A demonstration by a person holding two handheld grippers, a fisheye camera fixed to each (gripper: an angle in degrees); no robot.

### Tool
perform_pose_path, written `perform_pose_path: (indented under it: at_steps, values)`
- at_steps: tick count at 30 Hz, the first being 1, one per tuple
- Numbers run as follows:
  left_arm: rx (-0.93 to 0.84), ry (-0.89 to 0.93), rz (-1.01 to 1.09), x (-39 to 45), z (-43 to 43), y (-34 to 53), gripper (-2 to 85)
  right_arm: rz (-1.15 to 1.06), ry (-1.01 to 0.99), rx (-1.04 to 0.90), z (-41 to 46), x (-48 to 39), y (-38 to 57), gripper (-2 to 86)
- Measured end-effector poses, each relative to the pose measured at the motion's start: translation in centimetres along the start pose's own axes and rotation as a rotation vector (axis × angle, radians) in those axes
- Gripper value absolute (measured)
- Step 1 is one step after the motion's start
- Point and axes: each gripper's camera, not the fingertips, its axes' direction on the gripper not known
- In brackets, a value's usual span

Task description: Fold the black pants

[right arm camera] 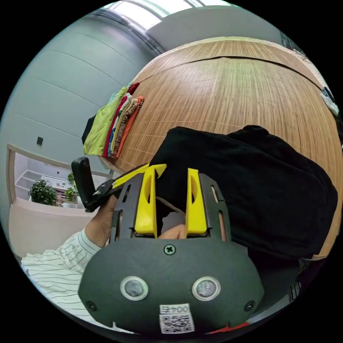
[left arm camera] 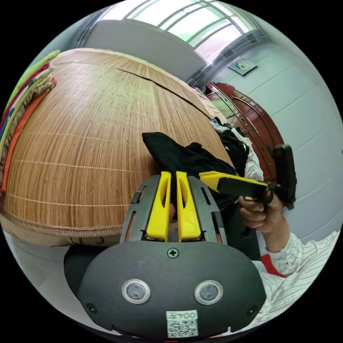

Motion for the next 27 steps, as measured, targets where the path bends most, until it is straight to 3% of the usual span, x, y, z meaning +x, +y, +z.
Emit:
perform_pose_path:
  at_steps: [3,10,15,18,24,27]
  values:
    - [0.034,-0.148,0.117,4.4,1.1,1.7,3.0,0.020,0.008,-0.136,0.2,0.4,-5.1,14.6]
    - [0.057,-0.410,0.266,10.7,5.3,6.4,2.7,0.033,0.275,-0.346,6.0,-2.1,-10.5,15.7]
    - [0.076,-0.454,0.344,12.1,7.6,9.6,2.0,0.079,0.425,-0.434,9.0,0.2,-12.1,5.9]
    - [0.092,-0.412,0.347,12.3,7.3,10.4,1.7,0.082,0.399,-0.397,8.1,1.7,-12.1,4.6]
    - [0.237,-0.090,0.209,10.5,1.2,11.5,1.0,0.062,0.246,-0.354,1.8,5.0,-12.0,4.4]
    - [0.263,-0.034,0.155,9.5,-0.3,12.1,0.5,0.072,0.143,-0.328,-3.3,8.0,-11.8,4.5]
